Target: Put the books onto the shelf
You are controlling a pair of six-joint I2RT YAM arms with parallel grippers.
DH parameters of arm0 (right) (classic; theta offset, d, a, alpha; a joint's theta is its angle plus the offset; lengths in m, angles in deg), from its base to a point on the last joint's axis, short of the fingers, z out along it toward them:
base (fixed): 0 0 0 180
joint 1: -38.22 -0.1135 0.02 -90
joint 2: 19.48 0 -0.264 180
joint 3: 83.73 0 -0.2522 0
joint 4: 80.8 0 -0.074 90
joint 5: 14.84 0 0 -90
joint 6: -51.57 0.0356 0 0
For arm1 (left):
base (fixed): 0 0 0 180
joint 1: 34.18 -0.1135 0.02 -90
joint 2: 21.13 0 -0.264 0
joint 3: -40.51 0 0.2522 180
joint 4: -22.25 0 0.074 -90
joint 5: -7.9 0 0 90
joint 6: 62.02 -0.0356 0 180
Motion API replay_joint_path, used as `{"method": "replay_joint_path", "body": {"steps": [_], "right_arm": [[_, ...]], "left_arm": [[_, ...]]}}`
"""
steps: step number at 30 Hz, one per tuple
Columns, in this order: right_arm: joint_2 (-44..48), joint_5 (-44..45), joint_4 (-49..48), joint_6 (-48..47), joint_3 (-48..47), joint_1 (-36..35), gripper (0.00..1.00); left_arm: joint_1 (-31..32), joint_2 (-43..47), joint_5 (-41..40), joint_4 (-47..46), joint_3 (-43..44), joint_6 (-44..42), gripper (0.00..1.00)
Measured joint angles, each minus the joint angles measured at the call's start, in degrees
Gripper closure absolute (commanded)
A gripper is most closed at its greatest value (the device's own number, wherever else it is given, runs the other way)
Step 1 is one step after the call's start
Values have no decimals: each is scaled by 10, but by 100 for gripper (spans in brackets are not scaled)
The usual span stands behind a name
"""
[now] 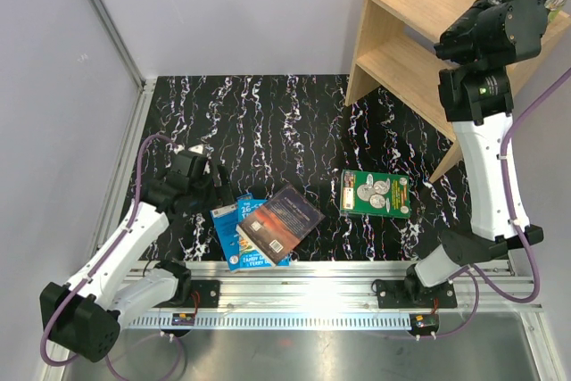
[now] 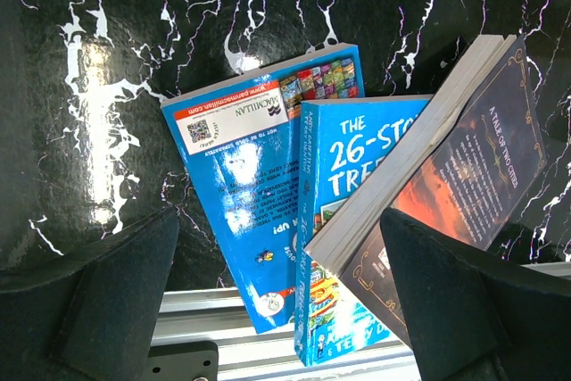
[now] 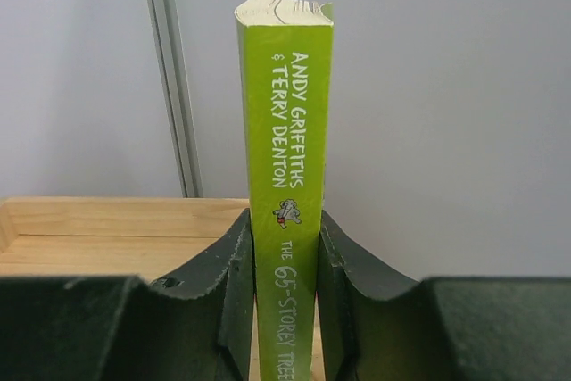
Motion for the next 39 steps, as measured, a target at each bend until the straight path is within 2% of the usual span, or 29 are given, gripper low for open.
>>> {"method": "replay_joint_path", "body": {"steps": [15,25,32,39], "right_arm": [[-70,-33,104,66,38,82,100],[-77,-155,179,146,56,97,100],[-40,-248,190,153,102,101,100],[-42,-265,173,113,123,98,100]], "left_arm": [[13,14,0,2,0,0,1],[13,14,-3,3,0,1,1],[13,15,-9,5,0,3,1],[13,-10,-12,15,4,7,1]]}}
